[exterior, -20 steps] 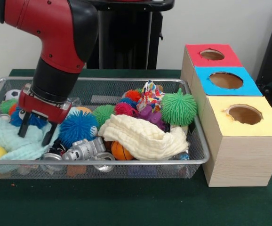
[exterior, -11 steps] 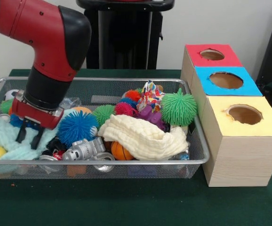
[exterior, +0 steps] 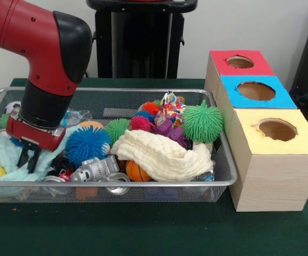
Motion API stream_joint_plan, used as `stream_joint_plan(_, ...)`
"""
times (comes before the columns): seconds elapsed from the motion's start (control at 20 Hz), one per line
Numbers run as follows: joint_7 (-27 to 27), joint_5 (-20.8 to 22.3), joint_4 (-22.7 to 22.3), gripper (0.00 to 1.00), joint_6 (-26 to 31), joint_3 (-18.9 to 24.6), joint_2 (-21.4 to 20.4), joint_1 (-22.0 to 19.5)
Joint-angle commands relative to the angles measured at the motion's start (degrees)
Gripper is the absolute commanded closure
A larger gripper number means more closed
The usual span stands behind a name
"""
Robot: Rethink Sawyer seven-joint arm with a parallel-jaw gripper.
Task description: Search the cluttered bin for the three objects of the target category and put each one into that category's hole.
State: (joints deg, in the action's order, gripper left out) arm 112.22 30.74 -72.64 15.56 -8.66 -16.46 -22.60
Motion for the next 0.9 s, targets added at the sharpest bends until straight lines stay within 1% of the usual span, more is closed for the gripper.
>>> stream_joint_plan(0.05,-2.95,1.25,-9.13,1.0,-1.39,10.79,-2.69,-2.63)
stream_joint_plan(0.1,-2.97,0.76,-11.01,1.0,-0.98,11.96,-4.03,-3.04)
stream_joint_plan(0.15,-2.9,-0.31,-14.28,1.0,-0.56,14.37,-6.24,-4.13)
stream_joint_plan(0.25,-1.83,-1.77,-18.61,1.0,-0.32,17.46,-8.91,-5.45)
stream_joint_plan(0.35,0.41,-3.02,-21.57,1.0,-0.22,18.69,-10.96,-5.38)
stream_joint_plan(0.6,3.71,-5.48,-25.78,1.0,0.9,20.79,-13.59,-5.26)
stream_joint_plan(0.7,4.33,-6.77,-26.82,1.0,2.02,21.45,-13.8,-5.36)
stream_joint_plan(0.9,6.72,-9.31,-28.94,1.0,2.19,21.51,-13.98,-4.62)
